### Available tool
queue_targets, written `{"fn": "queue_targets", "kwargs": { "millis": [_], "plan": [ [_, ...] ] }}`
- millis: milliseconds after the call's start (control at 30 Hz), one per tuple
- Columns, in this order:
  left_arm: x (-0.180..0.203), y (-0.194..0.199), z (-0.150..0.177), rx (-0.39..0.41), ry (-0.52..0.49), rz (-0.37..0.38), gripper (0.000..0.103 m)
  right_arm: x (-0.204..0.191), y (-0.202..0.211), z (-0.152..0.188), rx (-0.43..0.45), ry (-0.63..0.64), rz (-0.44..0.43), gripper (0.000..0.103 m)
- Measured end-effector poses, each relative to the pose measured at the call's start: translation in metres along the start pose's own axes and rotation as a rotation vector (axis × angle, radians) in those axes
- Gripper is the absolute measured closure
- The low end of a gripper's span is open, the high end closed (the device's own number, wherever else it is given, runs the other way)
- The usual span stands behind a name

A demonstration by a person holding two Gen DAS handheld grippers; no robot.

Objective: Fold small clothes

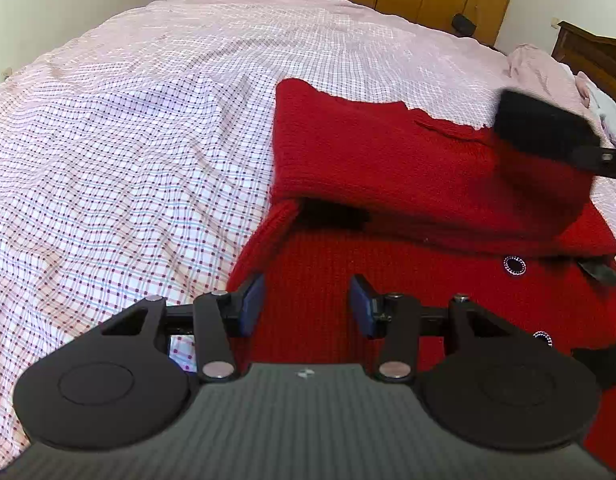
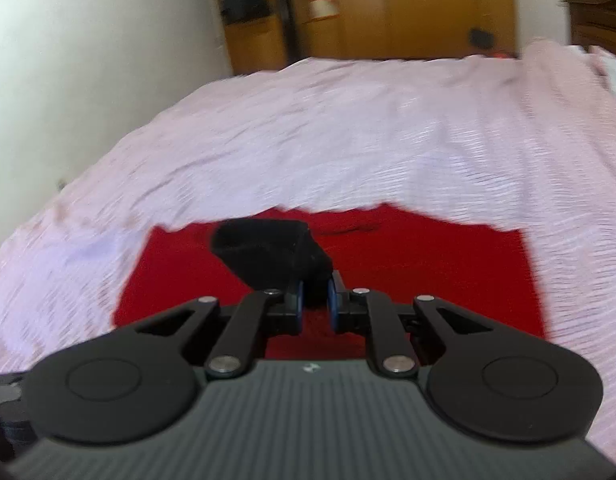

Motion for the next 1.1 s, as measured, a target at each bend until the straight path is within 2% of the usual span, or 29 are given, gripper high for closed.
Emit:
{"fn": "queue_targets", "kwargs": {
  "millis": [133,267,433,533,667,800,933,1067,1100],
  "plan": [
    [0.001,-0.002,0.001,0.0,-0.012,-0.013,0.05,0.053,0.007,-0.004,0.002,-0.082,0.095,0.088],
    [0.002,-0.004,0.001,-0.002,-0.024,-0.024,0.05,0.093,0.004,0.01,-0.02,-0.171,0.166,0.089],
    [0.004,-0.004,0.002,-0.001,-0.047,-0.036,0.05,0.121,-0.013,0.048,-0.111,-0.263,0.2,0.085],
    [0.005,-0.001,0.002,-0.007,-0.06,-0.042,0.05,0.129,-0.015,0.062,-0.132,-0.313,0.191,0.083],
    [0.009,0.012,0.001,-0.016,-0.087,-0.042,0.05,0.123,0.007,0.055,-0.127,-0.332,0.158,0.077],
    [0.016,0.033,0.002,-0.016,-0.117,-0.026,0.05,0.101,0.041,0.042,-0.109,-0.234,0.102,0.057],
    [0.022,0.057,0.006,-0.025,-0.153,0.013,0.05,0.068,0.084,0.038,-0.13,-0.11,0.008,0.057],
    [0.021,0.085,0.008,-0.006,-0.185,0.003,0.049,0.043,0.128,0.033,-0.143,-0.037,-0.065,0.057],
    [0.02,0.092,0.008,0.001,-0.188,0.002,0.043,0.038,0.139,0.031,-0.141,-0.029,-0.084,0.057]
  ]
}}
Point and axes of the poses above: each gripper's, at about its wrist camera, not at the fingertips, and y roughly against the way its jaws point, x to its right, z to its underside, the point moved 10 cm from there along -y, roughly the way its jaws point, and after that the axes turned 11 degrees about x, right-handed, at the moved point
